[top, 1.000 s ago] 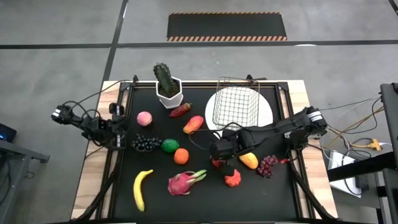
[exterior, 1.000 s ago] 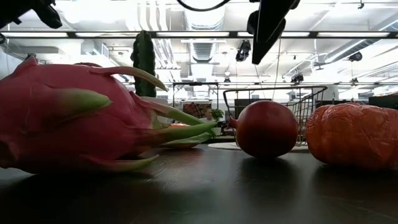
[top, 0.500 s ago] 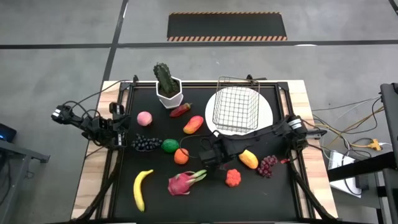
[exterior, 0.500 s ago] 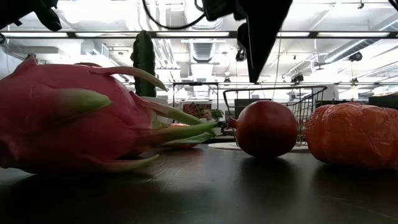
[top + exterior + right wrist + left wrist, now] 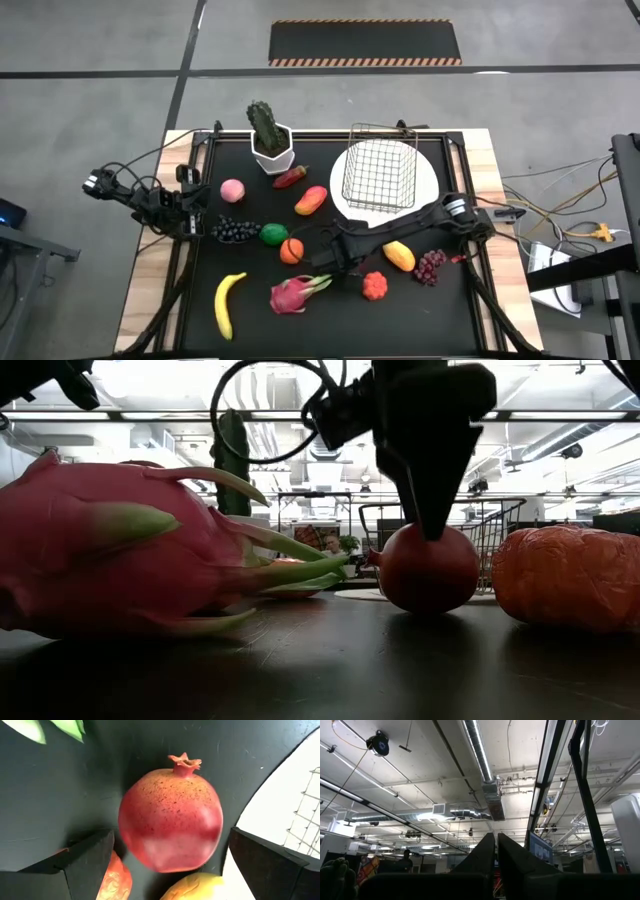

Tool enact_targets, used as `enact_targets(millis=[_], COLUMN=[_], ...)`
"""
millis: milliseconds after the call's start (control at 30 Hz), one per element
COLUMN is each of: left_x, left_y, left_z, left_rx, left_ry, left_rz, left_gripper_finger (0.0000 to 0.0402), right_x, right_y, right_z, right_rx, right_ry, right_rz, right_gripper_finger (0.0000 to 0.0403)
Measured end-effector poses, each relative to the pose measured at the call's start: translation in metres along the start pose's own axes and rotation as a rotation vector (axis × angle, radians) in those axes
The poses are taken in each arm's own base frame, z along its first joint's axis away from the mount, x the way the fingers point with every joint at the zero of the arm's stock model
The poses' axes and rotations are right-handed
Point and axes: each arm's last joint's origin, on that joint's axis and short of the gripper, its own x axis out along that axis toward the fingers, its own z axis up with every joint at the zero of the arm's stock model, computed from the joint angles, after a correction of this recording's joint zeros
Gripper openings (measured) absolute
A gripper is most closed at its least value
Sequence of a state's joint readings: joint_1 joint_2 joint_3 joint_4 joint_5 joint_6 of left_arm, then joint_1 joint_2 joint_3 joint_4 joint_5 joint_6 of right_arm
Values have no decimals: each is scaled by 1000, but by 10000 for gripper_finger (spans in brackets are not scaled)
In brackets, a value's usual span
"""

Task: Build produce basket
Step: Put the pomegranate into the wire basket

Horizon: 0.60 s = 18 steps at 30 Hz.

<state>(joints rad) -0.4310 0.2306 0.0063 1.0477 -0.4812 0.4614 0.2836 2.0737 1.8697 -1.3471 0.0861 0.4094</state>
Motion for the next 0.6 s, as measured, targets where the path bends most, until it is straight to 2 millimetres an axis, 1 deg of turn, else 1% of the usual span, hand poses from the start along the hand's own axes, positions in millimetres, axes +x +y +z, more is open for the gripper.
enact_targets(millis=[167,233,300,500,567,600], left_x=[0,0,0,0,0,0], left_y=[0,0,0,0,0,0], left_z=[0,0,0,0,0,0], left_rx=[0,0,0,0,0,-1], left_ry=[0,0,0,0,0,0], left_rz=[0,0,0,0,0,-1], left_gripper_finger=[3,3,3,3,3,3], right_x=[8,9,9,7,7,7], right_y=[1,1,2,2,2,2], right_z=[2,3,3,3,3,3], right_rx=[-17,-23,-29,-42,-45,-50], right_ry=[-7,-16,-24,-33,-33,-33], right_rz=[-19,-15,-15,-11,-9,-8], right_gripper_finger=[378,367,345,253,232,230])
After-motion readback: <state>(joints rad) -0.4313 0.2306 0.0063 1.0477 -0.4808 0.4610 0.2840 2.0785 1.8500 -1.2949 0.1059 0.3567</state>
